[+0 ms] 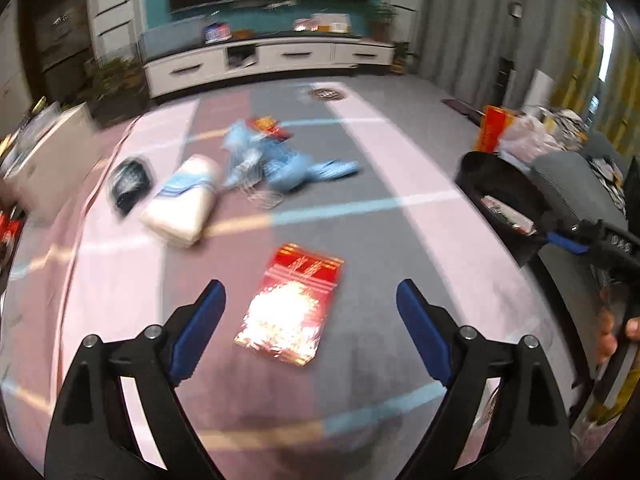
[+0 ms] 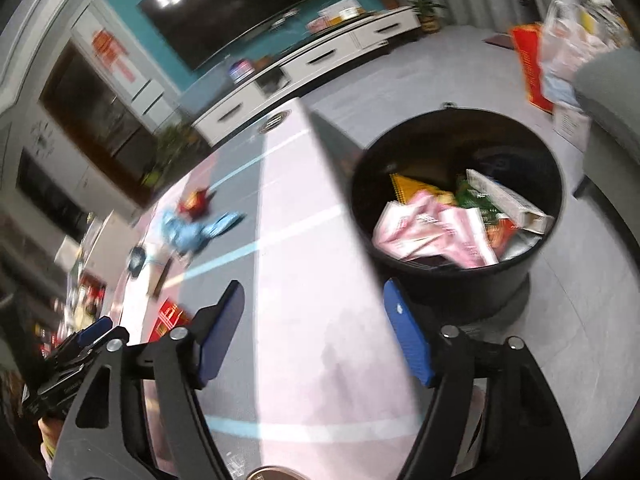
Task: Collect trash
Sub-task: 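Move both open tools back to the red cigarette box on the table, then grasp the red Chunghwa box with the left tool while the right tool grasps the blue mask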
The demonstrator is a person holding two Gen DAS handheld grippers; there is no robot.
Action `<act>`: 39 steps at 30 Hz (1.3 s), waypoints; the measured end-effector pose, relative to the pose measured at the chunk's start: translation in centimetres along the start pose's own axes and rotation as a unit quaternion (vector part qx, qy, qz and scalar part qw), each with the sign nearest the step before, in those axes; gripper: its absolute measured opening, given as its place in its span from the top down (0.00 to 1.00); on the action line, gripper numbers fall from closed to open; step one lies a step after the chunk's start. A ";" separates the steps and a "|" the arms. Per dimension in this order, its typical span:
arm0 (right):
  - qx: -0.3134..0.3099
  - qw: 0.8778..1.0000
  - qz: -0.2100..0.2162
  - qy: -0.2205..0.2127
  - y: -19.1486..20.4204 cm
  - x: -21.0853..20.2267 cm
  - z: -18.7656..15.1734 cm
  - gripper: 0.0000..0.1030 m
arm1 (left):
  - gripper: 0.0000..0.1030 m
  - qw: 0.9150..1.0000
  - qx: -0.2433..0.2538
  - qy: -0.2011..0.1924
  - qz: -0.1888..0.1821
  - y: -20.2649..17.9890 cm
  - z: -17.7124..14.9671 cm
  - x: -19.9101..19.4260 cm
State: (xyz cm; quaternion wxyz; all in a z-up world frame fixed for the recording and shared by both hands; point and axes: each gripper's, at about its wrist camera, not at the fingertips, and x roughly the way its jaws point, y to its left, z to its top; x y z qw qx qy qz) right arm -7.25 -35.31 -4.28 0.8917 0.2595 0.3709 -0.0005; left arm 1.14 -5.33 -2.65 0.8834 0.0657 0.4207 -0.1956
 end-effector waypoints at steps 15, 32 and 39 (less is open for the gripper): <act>-0.121 0.990 0.022 0.072 10.1 3.0 -2.8 0.26 | 0.12 0.998 -0.058 0.018 -0.021 5.5 -5.6 -1.1; -0.122 0.989 -0.002 0.087 10.1 5.3 -2.2 0.25 | 0.15 0.999 0.024 0.022 -0.016 1.4 -2.3 6.4; -0.116 0.989 0.009 0.096 10.6 7.3 -1.7 0.25 | 0.39 0.999 -0.007 0.017 -0.026 3.0 -2.8 6.5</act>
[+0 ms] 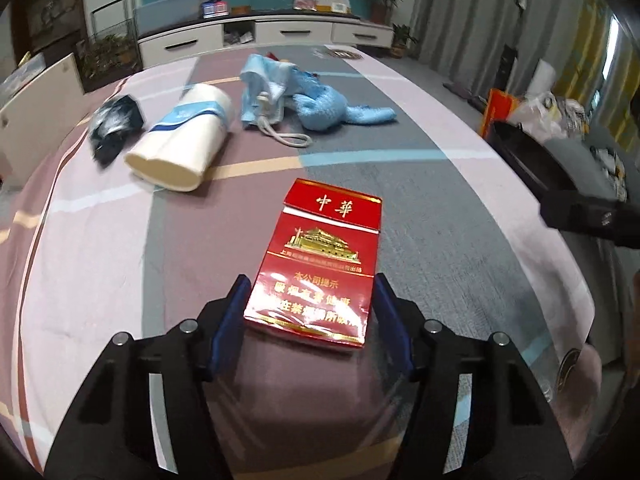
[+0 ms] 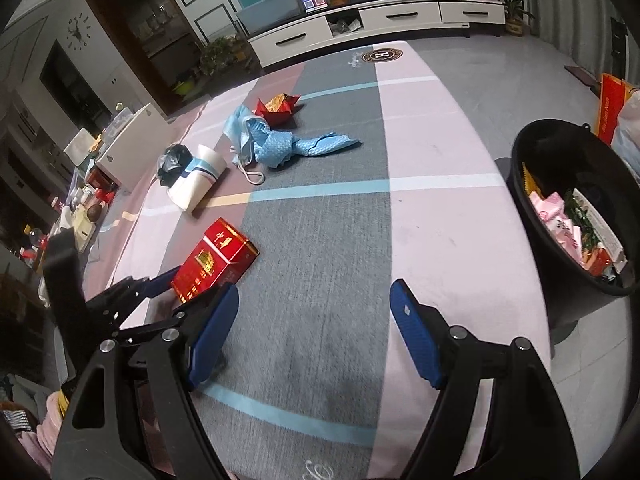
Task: Collect trash
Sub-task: 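Grasp the red Chunghwa box with the left tool while the right tool grasps the blue mask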
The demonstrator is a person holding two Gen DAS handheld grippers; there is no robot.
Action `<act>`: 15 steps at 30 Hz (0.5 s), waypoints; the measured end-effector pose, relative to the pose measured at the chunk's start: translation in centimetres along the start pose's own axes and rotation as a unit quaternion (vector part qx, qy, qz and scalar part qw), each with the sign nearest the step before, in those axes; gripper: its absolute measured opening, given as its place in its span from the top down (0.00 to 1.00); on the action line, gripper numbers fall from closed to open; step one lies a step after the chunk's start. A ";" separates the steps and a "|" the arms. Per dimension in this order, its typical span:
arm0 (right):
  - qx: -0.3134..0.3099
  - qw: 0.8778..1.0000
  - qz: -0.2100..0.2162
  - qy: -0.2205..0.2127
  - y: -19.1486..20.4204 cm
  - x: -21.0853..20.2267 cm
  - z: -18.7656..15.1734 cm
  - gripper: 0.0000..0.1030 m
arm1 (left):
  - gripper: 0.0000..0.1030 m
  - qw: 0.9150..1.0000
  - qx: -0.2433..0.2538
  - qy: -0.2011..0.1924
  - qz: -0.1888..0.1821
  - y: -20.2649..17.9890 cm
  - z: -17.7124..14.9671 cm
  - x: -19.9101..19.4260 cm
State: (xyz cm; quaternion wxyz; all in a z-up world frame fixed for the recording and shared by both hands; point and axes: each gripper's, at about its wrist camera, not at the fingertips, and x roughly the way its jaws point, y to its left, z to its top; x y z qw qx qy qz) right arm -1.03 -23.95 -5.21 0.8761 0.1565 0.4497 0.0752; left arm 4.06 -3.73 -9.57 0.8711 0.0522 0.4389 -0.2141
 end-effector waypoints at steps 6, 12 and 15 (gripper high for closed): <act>-0.032 0.999 -0.014 -0.010 1.6 1.9 1.6 0.25 | 0.39 0.992 -0.103 -0.055 -0.043 4.4 -0.5 -4.3; -0.092 0.995 -0.016 -0.045 4.5 4.6 4.7 0.26 | 0.39 0.984 -0.156 -0.078 -0.034 8.3 -0.7 -6.5; -0.106 0.993 -0.013 -0.050 5.4 6.9 6.7 0.26 | 0.39 0.982 -0.168 -0.082 -0.017 9.4 -0.9 -6.9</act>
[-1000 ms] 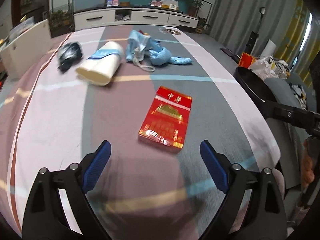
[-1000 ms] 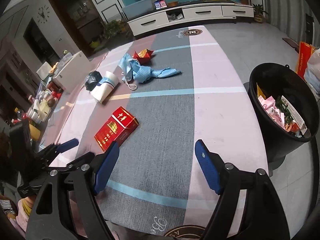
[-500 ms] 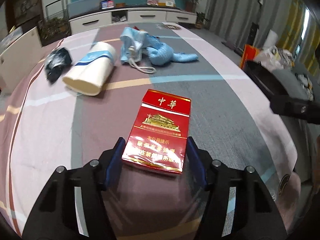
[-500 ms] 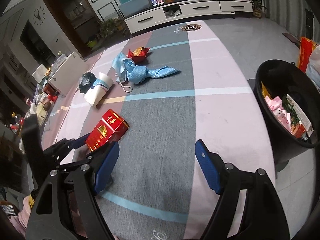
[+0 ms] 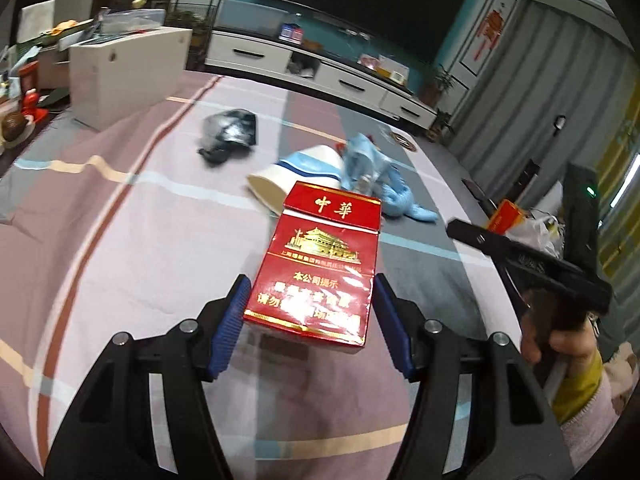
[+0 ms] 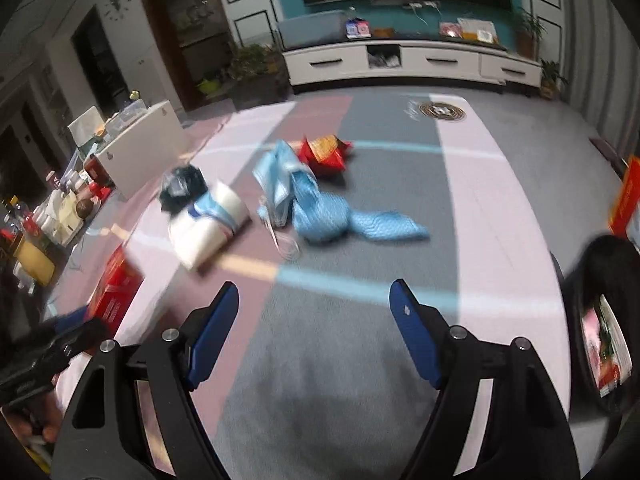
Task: Collect trash
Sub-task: 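Grasp the red Chunghwa box with the left tool while the right tool grasps the blue mask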
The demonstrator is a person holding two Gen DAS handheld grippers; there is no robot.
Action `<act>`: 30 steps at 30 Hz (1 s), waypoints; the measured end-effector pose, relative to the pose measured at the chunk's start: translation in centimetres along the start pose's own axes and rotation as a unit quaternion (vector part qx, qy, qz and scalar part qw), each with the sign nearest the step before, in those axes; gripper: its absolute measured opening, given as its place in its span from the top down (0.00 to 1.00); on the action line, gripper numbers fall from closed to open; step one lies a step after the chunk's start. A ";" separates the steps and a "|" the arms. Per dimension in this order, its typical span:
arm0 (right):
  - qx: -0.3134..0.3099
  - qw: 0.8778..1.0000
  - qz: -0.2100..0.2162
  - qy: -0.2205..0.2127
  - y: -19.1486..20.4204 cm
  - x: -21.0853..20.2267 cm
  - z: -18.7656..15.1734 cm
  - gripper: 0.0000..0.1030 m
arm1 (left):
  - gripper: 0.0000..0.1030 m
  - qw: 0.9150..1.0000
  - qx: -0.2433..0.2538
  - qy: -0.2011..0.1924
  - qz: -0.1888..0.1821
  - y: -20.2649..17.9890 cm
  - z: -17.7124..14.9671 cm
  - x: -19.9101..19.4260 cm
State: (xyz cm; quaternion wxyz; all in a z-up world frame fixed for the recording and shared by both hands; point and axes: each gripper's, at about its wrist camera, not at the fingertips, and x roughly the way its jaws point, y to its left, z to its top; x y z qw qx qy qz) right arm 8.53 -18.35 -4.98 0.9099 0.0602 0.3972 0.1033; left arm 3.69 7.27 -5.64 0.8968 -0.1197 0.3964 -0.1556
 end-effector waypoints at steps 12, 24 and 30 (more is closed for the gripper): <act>-0.029 0.998 -0.046 0.027 0.3 7.2 3.8 0.31 | 0.40 0.999 -0.017 -0.014 0.046 2.2 0.9 0.1; -0.019 0.998 -0.044 0.033 0.2 6.4 2.4 0.70 | 0.41 0.999 -0.018 -0.006 0.039 2.1 0.7 0.5; 0.004 1.000 -0.012 0.014 -0.5 1.6 0.2 0.70 | 0.42 0.999 -0.015 -0.011 0.036 1.5 0.7 -0.5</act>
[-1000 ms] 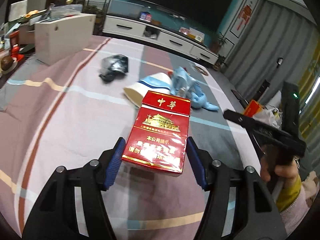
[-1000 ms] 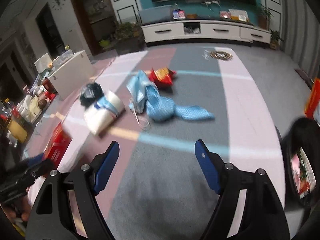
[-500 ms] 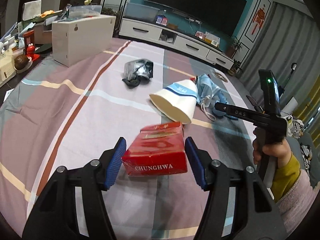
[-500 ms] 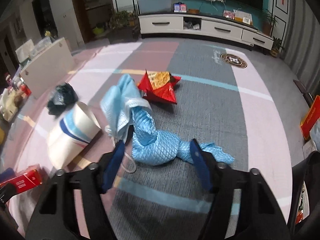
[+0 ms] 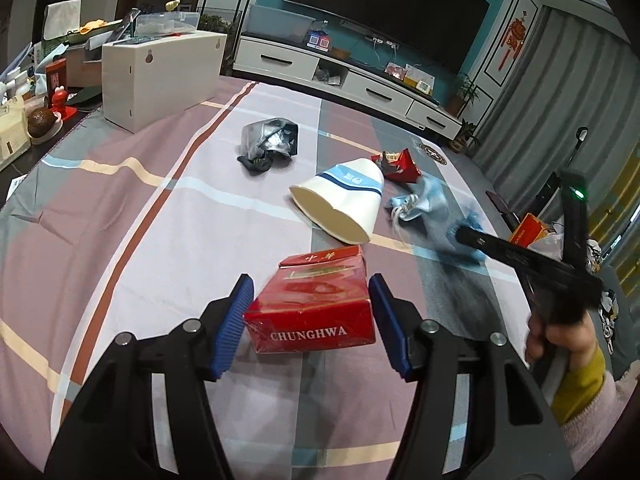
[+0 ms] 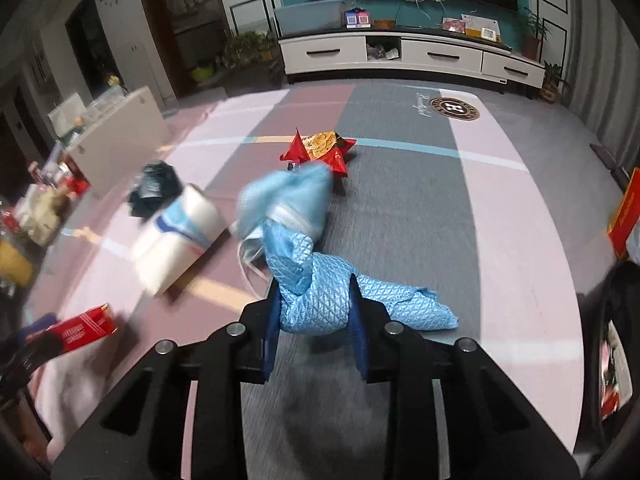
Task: Collect trash
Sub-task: 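Grasp the red Chunghwa box with the left tool while the right tool grasps the blue mask, then carry the red box and blue mask over the black bin and release both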
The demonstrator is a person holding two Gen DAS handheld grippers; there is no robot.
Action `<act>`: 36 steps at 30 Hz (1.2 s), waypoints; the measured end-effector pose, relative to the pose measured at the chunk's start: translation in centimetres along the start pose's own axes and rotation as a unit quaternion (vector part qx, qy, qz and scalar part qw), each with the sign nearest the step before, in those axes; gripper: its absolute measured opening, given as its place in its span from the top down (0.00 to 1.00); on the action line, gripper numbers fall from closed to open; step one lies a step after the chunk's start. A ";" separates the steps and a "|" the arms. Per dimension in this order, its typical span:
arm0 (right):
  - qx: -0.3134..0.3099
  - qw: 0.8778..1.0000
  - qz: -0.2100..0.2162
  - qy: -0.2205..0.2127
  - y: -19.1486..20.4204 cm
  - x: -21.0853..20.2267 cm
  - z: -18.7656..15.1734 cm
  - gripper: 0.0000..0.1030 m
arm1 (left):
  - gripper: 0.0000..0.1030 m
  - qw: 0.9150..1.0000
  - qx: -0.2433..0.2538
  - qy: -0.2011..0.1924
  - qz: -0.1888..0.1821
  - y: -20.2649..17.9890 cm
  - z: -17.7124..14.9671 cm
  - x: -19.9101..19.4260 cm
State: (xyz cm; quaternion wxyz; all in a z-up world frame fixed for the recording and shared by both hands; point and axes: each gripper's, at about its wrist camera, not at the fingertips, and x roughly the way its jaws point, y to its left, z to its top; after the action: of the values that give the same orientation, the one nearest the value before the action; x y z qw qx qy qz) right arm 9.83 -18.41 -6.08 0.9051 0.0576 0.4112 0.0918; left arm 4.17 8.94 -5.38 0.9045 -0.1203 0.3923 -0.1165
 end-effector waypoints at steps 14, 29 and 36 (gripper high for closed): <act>0.052 0.997 0.036 -0.052 -2.6 -10.6 -4.5 0.70 | 0.42 0.998 0.054 -0.022 -0.035 -5.6 0.2 -3.5; 0.119 0.986 0.003 -0.118 -9.1 -17.3 -7.4 0.70 | 0.42 0.980 0.178 -0.023 -0.081 -16.9 -0.5 -3.8; 0.158 0.977 -0.018 -0.143 -12.7 -19.0 -8.6 0.70 | 0.42 0.970 0.221 -0.023 -0.097 -21.5 -0.2 -2.8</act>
State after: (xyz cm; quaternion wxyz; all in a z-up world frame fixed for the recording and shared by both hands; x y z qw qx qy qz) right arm -7.42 -34.66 -0.08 0.9355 0.2048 0.2881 -0.0001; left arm -0.36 -10.52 3.05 0.9017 0.0419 0.3227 -0.2846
